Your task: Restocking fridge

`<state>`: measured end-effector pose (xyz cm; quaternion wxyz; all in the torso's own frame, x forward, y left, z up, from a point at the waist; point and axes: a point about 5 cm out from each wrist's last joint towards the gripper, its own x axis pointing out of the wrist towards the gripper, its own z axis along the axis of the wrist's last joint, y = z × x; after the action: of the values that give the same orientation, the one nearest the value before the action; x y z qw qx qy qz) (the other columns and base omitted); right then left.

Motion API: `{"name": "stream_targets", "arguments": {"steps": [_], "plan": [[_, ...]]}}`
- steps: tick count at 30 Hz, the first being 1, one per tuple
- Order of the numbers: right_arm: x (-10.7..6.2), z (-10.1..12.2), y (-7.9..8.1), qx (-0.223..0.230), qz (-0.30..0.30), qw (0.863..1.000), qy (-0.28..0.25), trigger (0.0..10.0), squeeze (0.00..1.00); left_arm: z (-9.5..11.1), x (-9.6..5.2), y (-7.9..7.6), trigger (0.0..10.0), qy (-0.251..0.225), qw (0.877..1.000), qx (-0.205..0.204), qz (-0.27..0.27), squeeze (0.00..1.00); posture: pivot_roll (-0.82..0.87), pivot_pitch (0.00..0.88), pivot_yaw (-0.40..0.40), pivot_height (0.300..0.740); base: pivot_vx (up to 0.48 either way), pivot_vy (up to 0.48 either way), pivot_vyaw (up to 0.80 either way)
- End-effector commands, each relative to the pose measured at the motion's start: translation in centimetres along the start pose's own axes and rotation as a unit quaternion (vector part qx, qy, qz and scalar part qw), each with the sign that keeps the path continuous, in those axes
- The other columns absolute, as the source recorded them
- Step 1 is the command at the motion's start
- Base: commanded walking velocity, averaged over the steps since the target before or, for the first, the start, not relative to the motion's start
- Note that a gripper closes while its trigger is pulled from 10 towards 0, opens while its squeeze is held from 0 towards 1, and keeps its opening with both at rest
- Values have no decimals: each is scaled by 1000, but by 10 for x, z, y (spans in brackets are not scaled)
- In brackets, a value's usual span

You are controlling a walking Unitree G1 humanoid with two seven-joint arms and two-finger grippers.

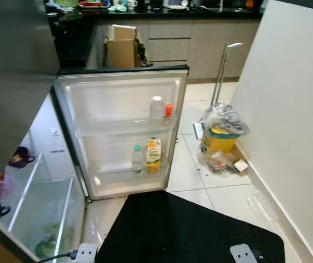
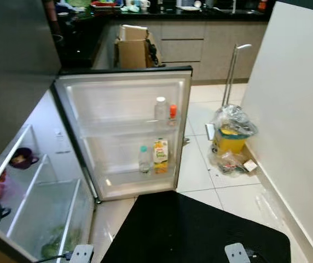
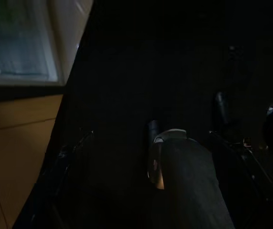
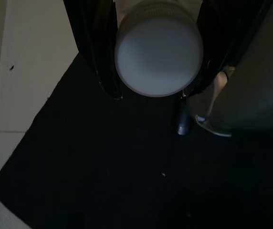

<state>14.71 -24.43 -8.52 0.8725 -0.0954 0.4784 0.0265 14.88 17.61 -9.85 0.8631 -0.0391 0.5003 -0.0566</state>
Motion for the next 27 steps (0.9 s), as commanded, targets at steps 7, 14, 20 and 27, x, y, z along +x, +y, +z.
{"name": "stream_targets", "arguments": {"steps": [7,14,20,27], "plan": [[0,1,-1,-2,-3,1000,-2,10000,0,-4,1,-5,10000,7,1000,6,-10,0,-120,0,-42,740,269,0,0],[0,2,-1,-2,-3,1000,-4,10000,0,-1,1,-6,10000,-3,1000,-2,-17,0,-120,0,-41,740,199,0,0],[0,3,-1,-1,-3,1000,-6,10000,0,-3,1,-7,10000,6,1000,15,-26,0,-120,0,-39,740,0,-239,0],[0,3,-1,-2,-3,1000,-7,10000,0,-3,1,-7,10000,5,999,16,-27,0,-121,0,-39,740,0,-470,0]]}}
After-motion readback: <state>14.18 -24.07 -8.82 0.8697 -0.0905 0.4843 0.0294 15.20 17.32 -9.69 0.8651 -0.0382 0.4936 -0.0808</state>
